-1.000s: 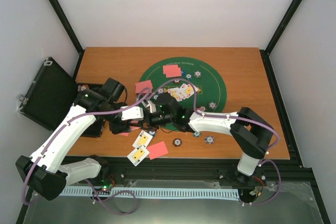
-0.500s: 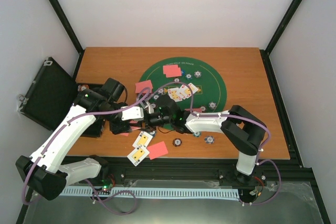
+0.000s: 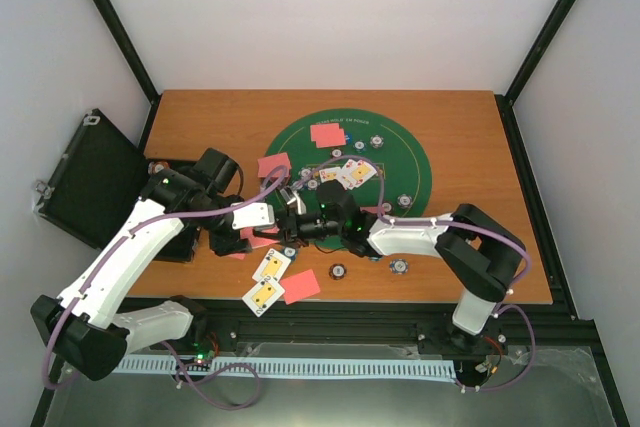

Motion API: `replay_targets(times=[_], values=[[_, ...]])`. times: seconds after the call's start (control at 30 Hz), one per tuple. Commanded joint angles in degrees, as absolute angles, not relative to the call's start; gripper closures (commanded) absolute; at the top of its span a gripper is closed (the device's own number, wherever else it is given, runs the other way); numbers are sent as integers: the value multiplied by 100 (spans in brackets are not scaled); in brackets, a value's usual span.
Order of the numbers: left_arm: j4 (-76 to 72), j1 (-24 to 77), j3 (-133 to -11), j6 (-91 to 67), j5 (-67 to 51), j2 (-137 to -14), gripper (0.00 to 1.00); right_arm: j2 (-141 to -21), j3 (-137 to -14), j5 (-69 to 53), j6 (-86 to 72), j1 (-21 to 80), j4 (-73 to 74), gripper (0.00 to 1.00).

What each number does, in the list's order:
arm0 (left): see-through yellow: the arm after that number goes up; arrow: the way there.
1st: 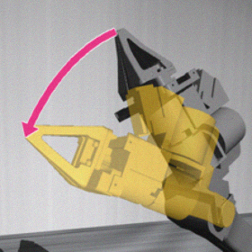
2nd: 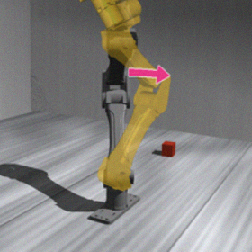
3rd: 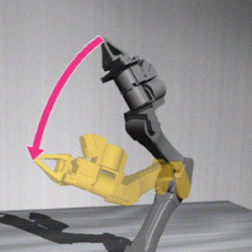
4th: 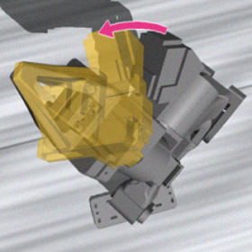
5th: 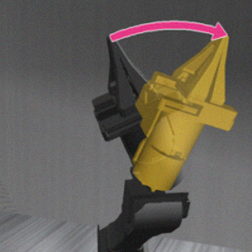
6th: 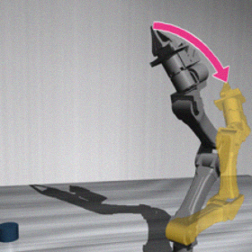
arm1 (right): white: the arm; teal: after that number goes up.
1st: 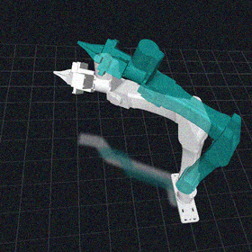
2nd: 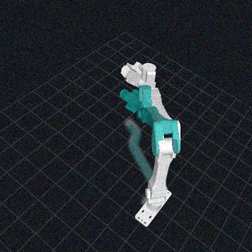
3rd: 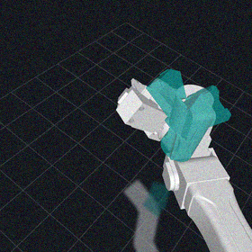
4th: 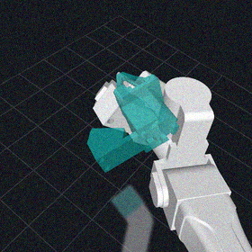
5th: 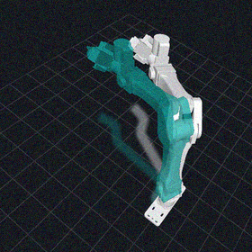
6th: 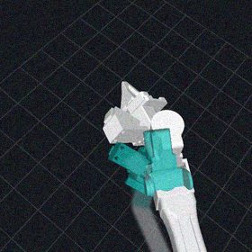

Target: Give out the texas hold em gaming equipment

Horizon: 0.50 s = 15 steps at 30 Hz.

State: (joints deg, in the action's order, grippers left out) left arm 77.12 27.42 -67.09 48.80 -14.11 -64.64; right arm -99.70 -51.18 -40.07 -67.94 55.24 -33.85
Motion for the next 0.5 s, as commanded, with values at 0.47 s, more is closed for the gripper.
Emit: replay_targets(times=[0.47], values=[[7608,2769,-6886,4827,-1490,-6455,83,-9042,-5005,-3333,-6056,5372,-1395,87]])
